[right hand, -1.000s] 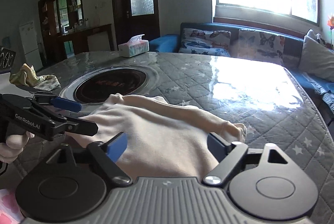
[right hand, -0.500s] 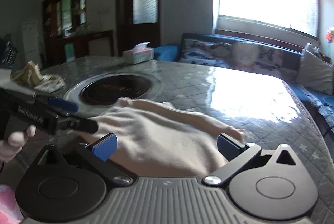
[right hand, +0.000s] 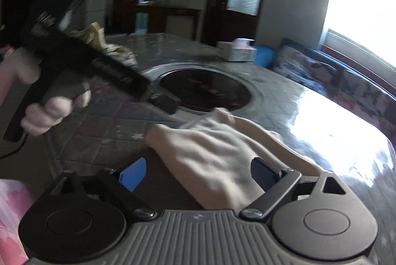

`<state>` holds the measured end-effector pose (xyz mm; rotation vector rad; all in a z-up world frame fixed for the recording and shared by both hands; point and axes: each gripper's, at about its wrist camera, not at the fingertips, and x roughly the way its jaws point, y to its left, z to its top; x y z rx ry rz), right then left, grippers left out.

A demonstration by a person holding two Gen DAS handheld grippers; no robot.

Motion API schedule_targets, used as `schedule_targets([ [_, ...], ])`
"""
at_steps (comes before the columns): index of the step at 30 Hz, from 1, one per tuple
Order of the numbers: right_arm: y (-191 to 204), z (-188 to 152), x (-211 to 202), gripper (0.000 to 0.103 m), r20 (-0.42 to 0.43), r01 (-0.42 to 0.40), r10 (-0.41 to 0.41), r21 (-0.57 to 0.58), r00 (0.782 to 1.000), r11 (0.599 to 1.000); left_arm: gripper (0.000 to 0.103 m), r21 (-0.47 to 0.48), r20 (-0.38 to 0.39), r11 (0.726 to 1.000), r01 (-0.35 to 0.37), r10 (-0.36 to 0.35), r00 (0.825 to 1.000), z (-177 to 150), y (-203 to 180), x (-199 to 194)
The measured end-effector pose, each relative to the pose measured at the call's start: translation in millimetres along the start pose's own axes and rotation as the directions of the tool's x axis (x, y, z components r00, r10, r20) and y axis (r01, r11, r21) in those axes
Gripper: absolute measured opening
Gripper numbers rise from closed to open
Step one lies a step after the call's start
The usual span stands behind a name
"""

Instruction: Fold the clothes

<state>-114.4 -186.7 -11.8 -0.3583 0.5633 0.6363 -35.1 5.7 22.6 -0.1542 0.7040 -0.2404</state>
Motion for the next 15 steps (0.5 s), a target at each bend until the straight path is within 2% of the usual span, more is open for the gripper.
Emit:
schedule_targets([
  [4,18,8,15,0.078,-0.025,-0.029,0.026,-0.097,0.999,0.995,0.103,-0.074,0.000,0.997,-0.002,0.002,1.000,4,12,-1],
  [6,27,12,24,0.074,-0.038,-0.038,0.033,-0.145,0.999,0.989,0.102,-0.120,-0.013,0.993,0.017,-0.018,1.000,6,18,1],
  [10,39,19,44,0.055,-0.055,-0.034,0.023,-0.214,0.998,0.976,0.099,-0.191,-0.038,0.980,0.052,-0.060,0.997,9,23,8],
  [13,46,22,52,0.051,-0.066,-0.021,0.004,-0.251,0.998,0.968,0.097,-0.251,-0.056,0.964,0.084,-0.101,0.993,11,25,14],
  [15,48,23,56,0.041,-0.074,-0.020,0.001,-0.262,0.997,0.965,0.097,-0.287,-0.066,0.952,0.105,-0.129,0.989,11,26,18],
])
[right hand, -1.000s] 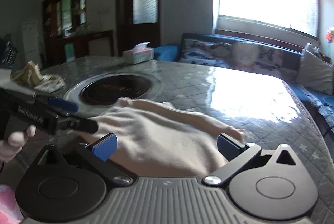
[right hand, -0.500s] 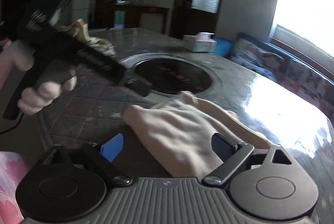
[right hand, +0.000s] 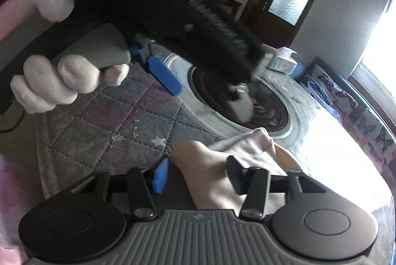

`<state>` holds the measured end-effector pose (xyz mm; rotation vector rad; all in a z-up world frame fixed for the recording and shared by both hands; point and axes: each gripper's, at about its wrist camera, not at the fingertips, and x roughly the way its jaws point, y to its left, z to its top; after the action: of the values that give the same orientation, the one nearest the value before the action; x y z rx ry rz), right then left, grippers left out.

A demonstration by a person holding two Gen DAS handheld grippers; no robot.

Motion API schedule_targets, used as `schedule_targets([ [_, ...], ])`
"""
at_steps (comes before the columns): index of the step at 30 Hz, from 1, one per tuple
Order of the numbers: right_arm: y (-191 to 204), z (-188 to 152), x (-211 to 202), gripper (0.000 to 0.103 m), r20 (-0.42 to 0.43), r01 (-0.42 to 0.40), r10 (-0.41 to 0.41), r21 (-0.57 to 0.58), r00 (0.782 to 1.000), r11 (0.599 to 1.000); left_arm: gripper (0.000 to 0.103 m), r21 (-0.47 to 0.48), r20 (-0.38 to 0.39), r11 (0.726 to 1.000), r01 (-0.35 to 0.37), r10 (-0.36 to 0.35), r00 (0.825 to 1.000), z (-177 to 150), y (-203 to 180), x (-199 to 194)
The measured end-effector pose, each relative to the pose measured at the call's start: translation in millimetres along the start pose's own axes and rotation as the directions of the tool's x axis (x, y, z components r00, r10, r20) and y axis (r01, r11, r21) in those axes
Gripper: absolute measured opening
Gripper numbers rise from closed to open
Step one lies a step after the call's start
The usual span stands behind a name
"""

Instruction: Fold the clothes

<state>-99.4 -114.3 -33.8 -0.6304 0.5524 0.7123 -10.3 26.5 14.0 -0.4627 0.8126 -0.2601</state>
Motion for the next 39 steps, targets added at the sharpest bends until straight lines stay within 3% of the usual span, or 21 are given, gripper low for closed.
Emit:
schedule_targets([
  [2,0,1,3,0.032,-0.013,0.005,-0.005,0.001,1.000,1.000,0.096,-0.033,-0.011,0.999,0.012,-0.012,1.000,1,1,4],
  [4,-6,1,1,0.018,-0.009,0.002,-0.001,0.027,1.000,1.000,0.096,-0.069,-0.023,0.997,0.026,-0.028,0.999,3,2,7],
  [11,-46,0,-22,0.014,0.082,-0.079,0.060,0.253,0.995,0.964,0.096,-0.205,-0.073,0.974,0.094,-0.111,0.991,5,2,24],
  [15,-61,-3,-36,0.014,0.125,-0.106,0.069,0.315,0.990,0.943,0.090,-0.287,-0.111,0.949,0.129,-0.167,0.980,4,1,40],
  [21,-62,-11,-46,0.013,0.157,-0.146,0.098,0.338,0.983,0.930,0.064,-0.433,-0.120,0.881,0.188,-0.264,0.957,2,13,64],
  [23,-60,-14,-45,0.013,0.157,-0.159,0.112,0.335,0.981,0.928,0.037,-0.452,-0.138,0.874,0.176,-0.263,0.955,1,17,71],
  [25,-59,-17,-44,0.014,0.152,-0.165,0.120,0.335,0.981,0.928,0.024,-0.456,-0.147,0.874,0.166,-0.258,0.955,0,19,75],
  [30,-67,-29,-53,0.027,0.161,-0.178,0.124,0.390,0.979,0.904,0.017,-0.447,-0.149,0.880,0.159,-0.249,0.957,2,23,77],
  [35,-93,-54,-70,0.030,0.141,-0.087,0.023,0.464,0.990,0.881,0.017,-0.422,-0.151,0.894,0.152,-0.235,0.960,3,20,76],
  [39,-129,-90,-76,0.037,0.044,0.070,-0.116,0.570,0.992,0.819,0.017,-0.408,-0.151,0.902,0.144,-0.223,0.963,3,18,75],
])
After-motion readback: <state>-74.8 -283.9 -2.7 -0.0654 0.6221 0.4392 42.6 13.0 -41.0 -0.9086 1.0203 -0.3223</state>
